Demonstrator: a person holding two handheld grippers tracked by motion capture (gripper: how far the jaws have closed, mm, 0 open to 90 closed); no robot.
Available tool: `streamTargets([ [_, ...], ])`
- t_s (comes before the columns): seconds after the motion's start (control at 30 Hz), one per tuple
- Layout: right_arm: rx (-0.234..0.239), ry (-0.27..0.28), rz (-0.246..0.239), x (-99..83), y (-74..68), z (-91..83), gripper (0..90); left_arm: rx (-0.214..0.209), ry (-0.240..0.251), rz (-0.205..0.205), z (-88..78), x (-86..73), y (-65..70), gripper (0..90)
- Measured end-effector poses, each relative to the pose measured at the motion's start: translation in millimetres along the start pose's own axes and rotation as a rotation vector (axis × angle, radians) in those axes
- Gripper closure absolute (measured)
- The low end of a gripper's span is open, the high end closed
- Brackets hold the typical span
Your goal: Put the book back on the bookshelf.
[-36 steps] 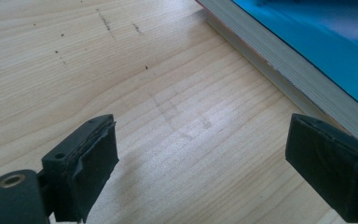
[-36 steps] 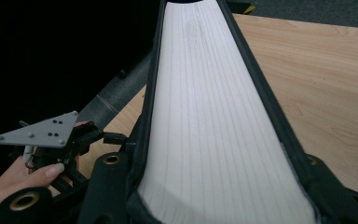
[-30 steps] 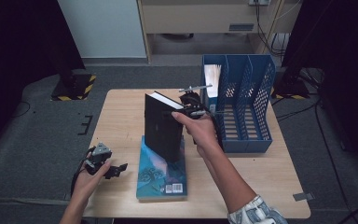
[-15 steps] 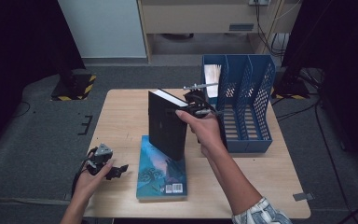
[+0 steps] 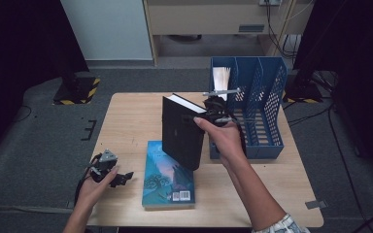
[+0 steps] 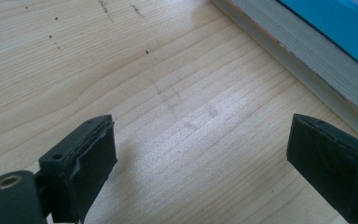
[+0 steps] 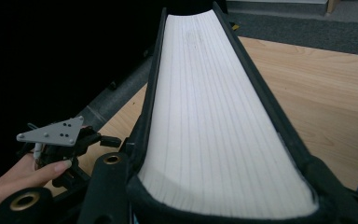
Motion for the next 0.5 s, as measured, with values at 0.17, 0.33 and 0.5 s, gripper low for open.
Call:
streamTargets([
  [0.17, -0.003, 0.006, 0.009, -2.6, 3.1, -11.4, 53.3, 0.006, -0.005, -0.004, 1.0, -1.5, -0.1, 7.5],
  [0.33, -0.004, 0.020, 0.008, -6.0, 2.7, -26.2, 53.3, 0.010, -0.014, -0.007, 2.7, -2.5, -0.5, 7.4],
  [0.5, -0.002, 0.024, 0.003, -9.9, 2.5, -39.3, 53.3, 0.013, -0.034, -0.002, 4.6, -4.2, 0.8, 7.4],
])
Point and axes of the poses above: each handheld gripper's, and its own axes: z roughly forward along the jaws, x roughly out of its top, y roughly to its right, the point moved 1 cm from there along z, roughly forward along the jaws, and after that the axes turned 4 degrees about -z, right-handed, at the moved point
